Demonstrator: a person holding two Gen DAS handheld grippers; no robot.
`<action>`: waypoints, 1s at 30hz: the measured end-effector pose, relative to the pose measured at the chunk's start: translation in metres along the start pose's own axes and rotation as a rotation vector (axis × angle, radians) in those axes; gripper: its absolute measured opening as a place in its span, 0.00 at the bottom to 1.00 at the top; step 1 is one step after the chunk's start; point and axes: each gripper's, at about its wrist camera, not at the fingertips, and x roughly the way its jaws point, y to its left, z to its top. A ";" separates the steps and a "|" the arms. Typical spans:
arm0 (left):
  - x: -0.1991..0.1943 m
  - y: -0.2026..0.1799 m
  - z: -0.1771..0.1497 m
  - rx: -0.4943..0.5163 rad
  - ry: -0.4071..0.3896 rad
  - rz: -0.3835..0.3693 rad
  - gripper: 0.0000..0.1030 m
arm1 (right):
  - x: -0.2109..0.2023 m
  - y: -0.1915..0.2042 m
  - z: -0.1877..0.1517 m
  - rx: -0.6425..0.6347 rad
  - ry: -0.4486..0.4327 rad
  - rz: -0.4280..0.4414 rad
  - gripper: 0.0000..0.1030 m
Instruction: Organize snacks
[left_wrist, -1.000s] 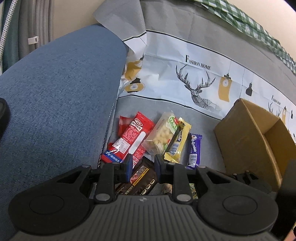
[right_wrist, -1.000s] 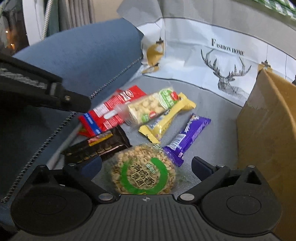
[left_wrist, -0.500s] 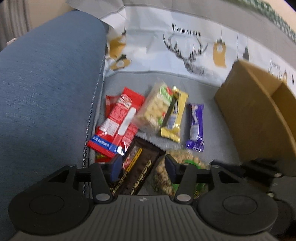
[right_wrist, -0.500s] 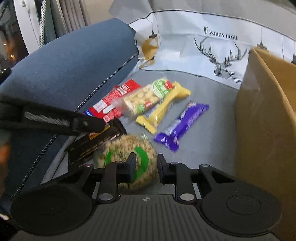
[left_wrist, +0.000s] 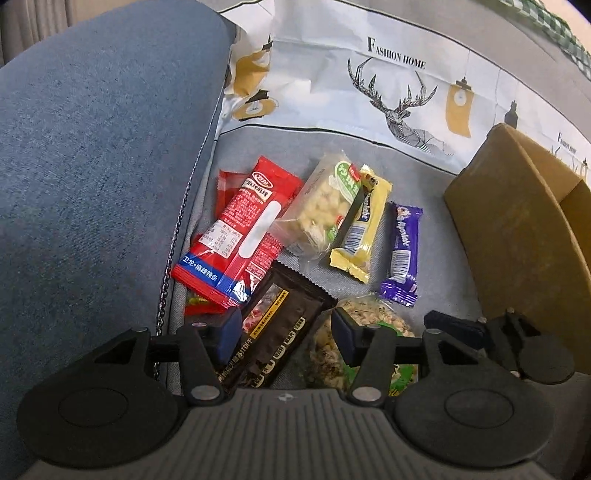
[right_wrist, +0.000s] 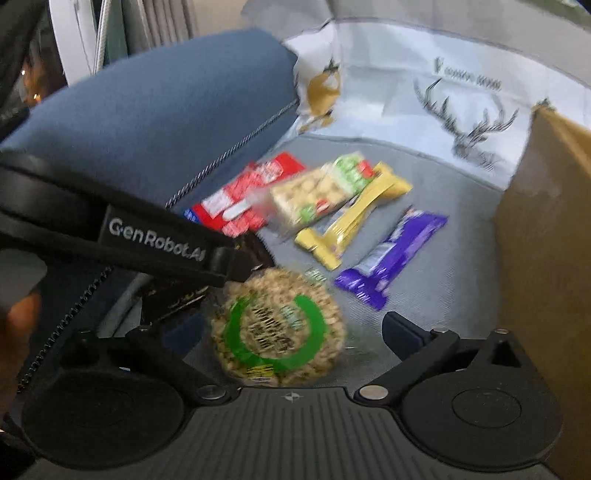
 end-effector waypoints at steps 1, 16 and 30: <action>0.001 0.000 0.000 0.002 0.003 0.003 0.59 | 0.004 0.003 0.001 -0.017 0.002 -0.012 0.99; 0.020 -0.010 -0.007 0.106 0.064 0.035 0.74 | -0.029 -0.007 -0.015 -0.032 0.121 -0.113 0.79; -0.006 -0.016 -0.022 0.128 0.052 -0.035 0.42 | -0.083 -0.004 -0.054 -0.008 0.033 0.029 0.79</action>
